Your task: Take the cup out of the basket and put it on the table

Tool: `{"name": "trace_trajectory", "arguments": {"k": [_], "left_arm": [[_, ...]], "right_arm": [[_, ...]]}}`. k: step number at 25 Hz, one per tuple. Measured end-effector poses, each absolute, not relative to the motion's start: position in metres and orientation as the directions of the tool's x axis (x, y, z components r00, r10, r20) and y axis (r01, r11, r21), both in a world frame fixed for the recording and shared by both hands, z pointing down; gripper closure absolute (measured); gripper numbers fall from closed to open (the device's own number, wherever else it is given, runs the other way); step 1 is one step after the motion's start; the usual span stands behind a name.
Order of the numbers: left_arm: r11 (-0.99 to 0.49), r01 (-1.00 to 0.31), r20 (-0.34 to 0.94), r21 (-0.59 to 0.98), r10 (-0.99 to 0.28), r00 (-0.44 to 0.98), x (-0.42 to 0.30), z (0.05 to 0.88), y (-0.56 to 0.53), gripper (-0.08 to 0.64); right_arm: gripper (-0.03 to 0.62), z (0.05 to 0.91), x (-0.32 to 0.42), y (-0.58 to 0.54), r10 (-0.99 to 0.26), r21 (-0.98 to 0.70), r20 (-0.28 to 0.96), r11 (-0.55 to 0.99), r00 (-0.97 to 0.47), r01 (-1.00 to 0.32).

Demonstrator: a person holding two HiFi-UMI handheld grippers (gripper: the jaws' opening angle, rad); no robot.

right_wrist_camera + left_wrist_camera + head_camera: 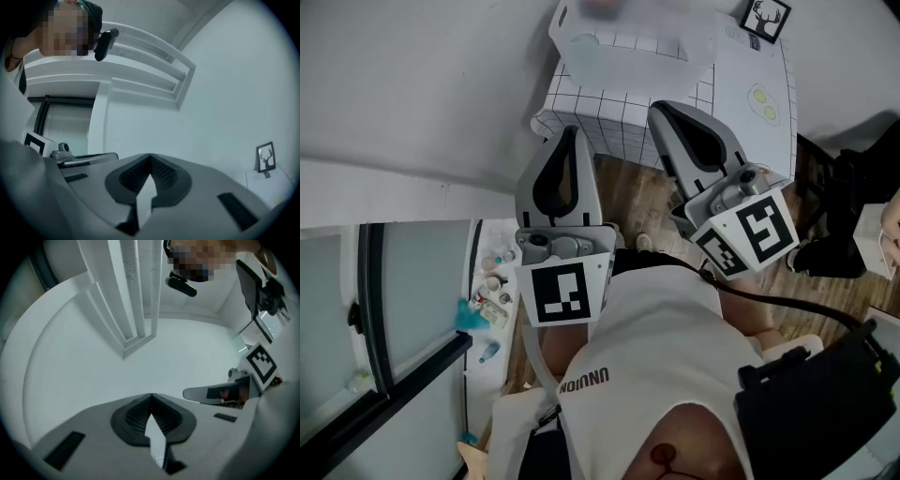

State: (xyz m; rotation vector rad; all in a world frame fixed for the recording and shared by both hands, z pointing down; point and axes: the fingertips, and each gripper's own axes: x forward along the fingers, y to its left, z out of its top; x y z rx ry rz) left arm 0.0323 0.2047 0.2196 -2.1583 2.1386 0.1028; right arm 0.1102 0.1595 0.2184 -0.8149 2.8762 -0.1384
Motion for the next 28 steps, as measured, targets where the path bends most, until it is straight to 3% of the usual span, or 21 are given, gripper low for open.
{"name": "trace_trajectory", "arguments": {"k": [17,28], "left_arm": [[-0.057,-0.998,-0.110,0.013,-0.992,0.055,0.003,0.239,0.195,0.548],[-0.041,-0.999,-0.107,-0.011,-0.993,0.042,-0.013,0.237,0.128,0.548]], "right_arm": [[0.574,0.235,0.076,0.163,-0.550,-0.144,-0.096,0.833,-0.830,-0.535],[0.574,0.232,0.058,0.094,-0.527,-0.147,-0.115,0.847,-0.842,-0.510]]}}
